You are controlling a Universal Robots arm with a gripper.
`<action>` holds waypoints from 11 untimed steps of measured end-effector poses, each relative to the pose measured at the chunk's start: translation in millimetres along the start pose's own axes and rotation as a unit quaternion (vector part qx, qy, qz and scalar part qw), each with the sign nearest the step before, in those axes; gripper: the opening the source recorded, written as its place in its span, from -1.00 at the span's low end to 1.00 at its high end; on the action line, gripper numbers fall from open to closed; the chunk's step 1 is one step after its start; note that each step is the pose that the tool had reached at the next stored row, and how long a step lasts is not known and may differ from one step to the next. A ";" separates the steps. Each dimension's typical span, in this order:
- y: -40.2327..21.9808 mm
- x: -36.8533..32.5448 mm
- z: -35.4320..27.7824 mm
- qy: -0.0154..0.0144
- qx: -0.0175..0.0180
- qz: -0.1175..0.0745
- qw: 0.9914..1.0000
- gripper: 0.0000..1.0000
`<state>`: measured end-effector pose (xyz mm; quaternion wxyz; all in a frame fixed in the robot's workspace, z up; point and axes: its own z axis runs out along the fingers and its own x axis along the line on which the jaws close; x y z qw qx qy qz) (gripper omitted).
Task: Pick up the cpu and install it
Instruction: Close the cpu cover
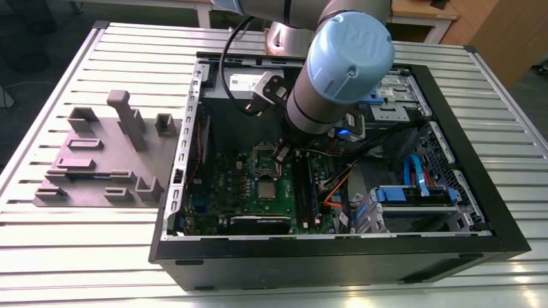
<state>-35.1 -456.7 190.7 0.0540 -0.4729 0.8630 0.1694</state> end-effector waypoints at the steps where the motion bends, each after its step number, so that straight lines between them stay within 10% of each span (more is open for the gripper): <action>1: 0.0 0.0 -0.1 0.001 0.000 0.000 1.000 -0.80; 11: 1.4 -0.7 -1.6 0.006 0.002 0.001 1.000 -0.80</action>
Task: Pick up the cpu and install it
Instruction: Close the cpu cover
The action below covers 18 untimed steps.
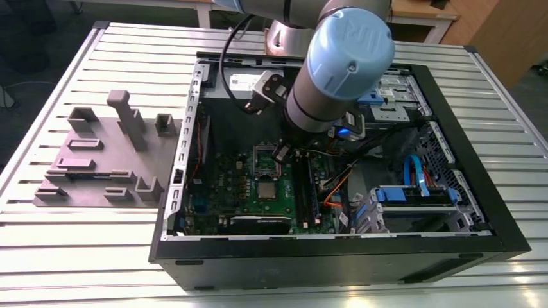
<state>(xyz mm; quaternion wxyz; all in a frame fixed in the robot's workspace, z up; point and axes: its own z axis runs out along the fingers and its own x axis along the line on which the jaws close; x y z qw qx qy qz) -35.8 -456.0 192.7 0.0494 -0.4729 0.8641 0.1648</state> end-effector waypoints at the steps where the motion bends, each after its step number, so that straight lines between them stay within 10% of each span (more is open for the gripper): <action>1: 0.2 0.0 -0.1 0.001 0.001 0.000 1.000 -0.80; 18: 3.9 0.4 -4.0 0.008 0.003 0.001 1.000 -0.80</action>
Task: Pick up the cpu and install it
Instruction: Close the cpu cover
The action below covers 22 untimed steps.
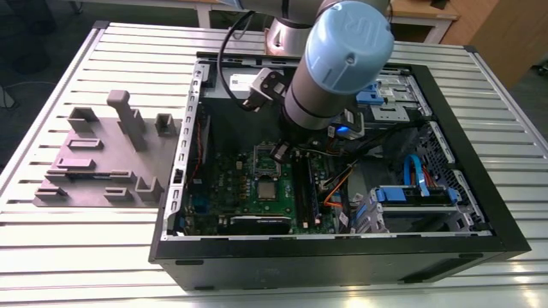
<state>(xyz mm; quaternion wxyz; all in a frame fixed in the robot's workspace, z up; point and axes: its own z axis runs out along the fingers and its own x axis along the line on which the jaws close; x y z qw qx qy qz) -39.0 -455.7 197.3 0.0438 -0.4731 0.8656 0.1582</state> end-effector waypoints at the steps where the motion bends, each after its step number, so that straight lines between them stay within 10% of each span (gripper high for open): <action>1: 0.3 0.2 0.0 0.001 0.001 0.000 1.000 -0.80; 22: 4.9 -0.7 -9.4 0.005 0.002 0.000 1.000 -0.80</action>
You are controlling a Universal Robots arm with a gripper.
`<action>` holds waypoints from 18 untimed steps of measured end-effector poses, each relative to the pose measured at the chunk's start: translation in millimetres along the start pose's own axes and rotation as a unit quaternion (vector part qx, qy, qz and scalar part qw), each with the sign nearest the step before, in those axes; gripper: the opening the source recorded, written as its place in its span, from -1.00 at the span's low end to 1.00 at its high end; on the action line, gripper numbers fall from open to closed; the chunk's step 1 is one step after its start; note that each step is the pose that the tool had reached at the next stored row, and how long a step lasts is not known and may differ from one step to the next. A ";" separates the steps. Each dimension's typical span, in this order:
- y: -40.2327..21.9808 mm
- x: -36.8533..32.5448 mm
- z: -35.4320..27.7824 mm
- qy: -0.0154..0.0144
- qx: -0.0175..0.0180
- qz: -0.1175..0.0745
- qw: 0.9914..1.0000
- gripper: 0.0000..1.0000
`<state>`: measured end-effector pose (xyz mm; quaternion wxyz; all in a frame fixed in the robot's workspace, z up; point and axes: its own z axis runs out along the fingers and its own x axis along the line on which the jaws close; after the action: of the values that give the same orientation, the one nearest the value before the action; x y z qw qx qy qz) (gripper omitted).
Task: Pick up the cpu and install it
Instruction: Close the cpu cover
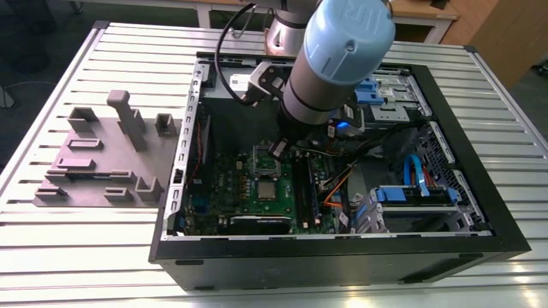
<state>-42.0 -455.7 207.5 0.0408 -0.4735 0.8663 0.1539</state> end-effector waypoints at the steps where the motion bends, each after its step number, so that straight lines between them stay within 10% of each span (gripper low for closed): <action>1: 0.1 -0.1 -0.4 0.000 0.000 0.000 1.000 -0.80; 18: 2.1 -1.8 -8.2 0.008 0.004 0.001 1.000 -0.80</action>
<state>-42.2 -455.7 216.2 0.0361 -0.4740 0.8675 0.1467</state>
